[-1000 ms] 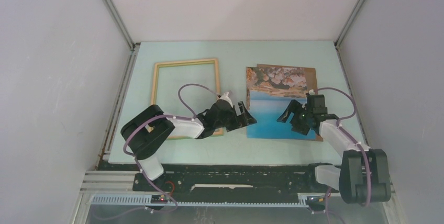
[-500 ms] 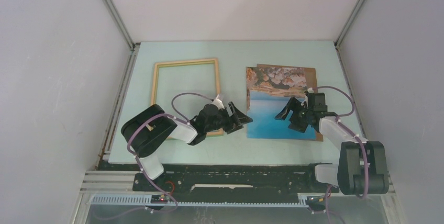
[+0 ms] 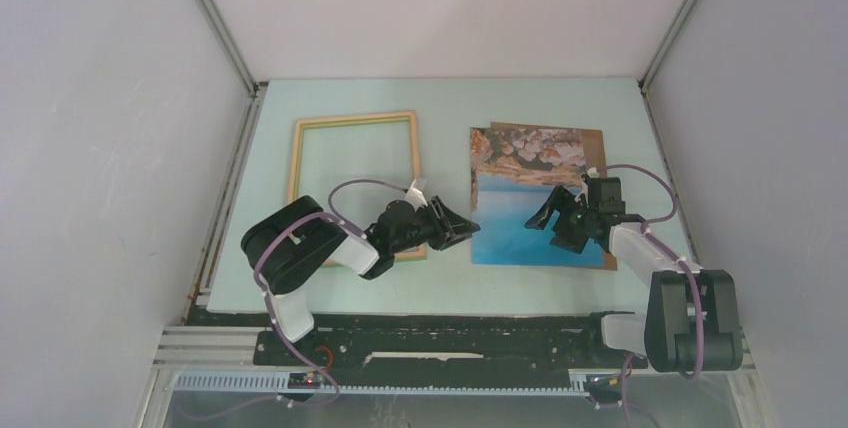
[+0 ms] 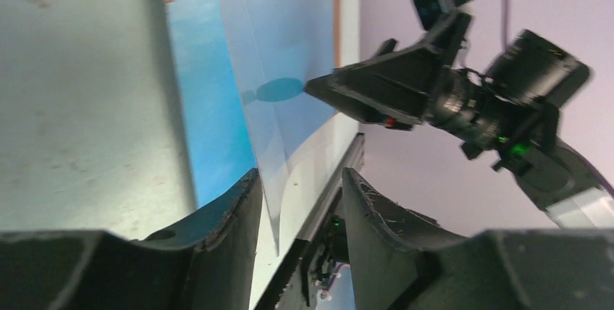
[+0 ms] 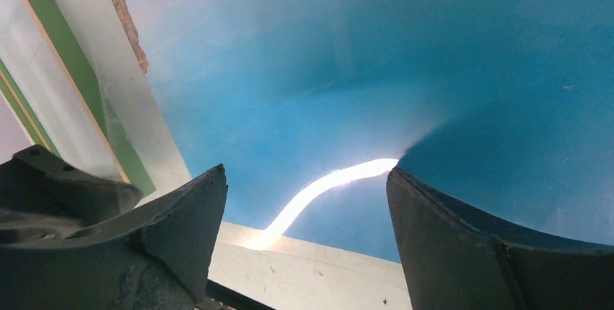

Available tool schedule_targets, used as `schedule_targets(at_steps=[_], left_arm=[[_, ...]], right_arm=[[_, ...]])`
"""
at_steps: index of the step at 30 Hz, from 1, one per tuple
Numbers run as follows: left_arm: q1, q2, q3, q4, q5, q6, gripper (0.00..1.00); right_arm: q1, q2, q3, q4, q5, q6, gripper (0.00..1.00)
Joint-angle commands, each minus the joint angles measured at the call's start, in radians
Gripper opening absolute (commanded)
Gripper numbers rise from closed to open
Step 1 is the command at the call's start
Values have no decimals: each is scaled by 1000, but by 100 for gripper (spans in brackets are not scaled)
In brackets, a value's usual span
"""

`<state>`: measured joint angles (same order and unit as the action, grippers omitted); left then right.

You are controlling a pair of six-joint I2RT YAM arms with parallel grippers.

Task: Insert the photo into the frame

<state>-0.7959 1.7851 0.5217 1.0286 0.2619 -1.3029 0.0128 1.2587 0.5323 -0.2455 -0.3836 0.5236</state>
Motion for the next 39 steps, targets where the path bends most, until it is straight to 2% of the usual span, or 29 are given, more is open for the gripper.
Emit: schedule_targets(at_steps=[1, 5, 8, 12, 16, 23, 27, 32, 37, 39], left_arm=[[2, 14, 76, -95, -37, 46, 46], [3, -4, 122, -212, -66, 110, 44], [2, -3, 156, -268, -74, 141, 38], [4, 20, 187, -272, -56, 145, 30], [13, 35, 212, -290, -46, 152, 28], [42, -3, 233, -397, -53, 230, 3], [54, -126, 225, -565, -123, 371, 0], [103, -265, 215, -773, -129, 488, 0], [202, -506, 119, -971, -192, 549, 0], [247, -608, 99, -1120, -242, 584, 0]], right_arm=[[1, 3, 1, -30, 30, -12, 89], [3, -3, 0, -28, 32, -11, 89], [5, -7, -2, -29, 34, -12, 89], [8, -15, -5, -28, 36, -12, 89], [12, -19, -7, -28, 37, -12, 89], [37, -44, -10, -26, 41, -24, 89], [98, -82, -12, -9, 30, -46, 88], [134, -163, -5, -54, 57, -37, 89], [167, -264, 31, -111, 73, -36, 90], [178, -270, 55, -133, 99, -40, 91]])
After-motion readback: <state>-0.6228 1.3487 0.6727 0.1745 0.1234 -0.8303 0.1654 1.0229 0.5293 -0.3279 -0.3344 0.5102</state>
